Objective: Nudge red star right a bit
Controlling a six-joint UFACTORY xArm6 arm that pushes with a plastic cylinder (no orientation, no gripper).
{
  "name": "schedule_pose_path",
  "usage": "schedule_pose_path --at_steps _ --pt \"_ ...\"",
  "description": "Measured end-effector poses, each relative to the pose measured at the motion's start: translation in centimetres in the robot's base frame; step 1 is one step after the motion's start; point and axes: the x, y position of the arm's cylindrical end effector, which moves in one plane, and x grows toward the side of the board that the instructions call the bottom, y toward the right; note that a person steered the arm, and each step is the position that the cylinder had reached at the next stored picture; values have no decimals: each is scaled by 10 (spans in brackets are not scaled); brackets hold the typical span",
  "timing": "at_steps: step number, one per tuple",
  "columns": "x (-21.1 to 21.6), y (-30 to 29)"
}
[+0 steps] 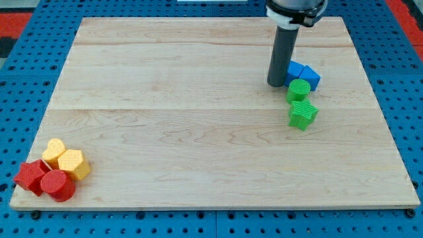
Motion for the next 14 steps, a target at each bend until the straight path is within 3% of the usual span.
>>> schedule_pose_path --at_steps 2,4,5,7,8,10,12,14 --pt "-38 23" --pt "-22 -22" --pt "-13 -95" --pt "-10 -324" --pt "14 -400" --pt "37 -425" --pt "123 -425" --pt "138 -425"
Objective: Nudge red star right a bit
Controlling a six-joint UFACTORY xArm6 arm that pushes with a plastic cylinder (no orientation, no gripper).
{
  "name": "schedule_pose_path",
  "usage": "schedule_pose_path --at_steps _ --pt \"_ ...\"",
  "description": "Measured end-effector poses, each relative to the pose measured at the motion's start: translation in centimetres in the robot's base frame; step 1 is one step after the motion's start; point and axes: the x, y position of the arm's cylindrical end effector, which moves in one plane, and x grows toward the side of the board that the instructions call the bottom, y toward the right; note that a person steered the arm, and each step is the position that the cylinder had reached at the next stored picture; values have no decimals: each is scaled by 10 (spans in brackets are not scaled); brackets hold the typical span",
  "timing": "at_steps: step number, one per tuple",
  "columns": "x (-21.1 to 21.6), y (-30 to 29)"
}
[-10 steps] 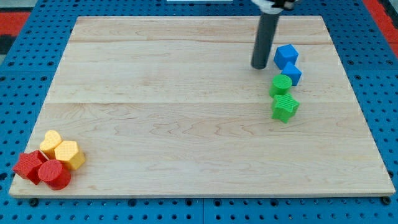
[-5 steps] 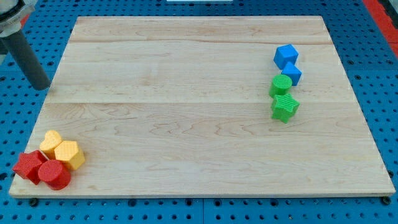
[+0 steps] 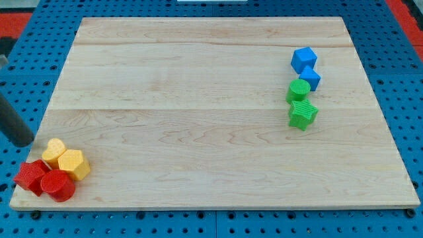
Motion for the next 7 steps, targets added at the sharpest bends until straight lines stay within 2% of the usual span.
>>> schedule_pose_path --at_steps 3,6,7 --pt "99 2" --pt "99 61" --pt "86 54"
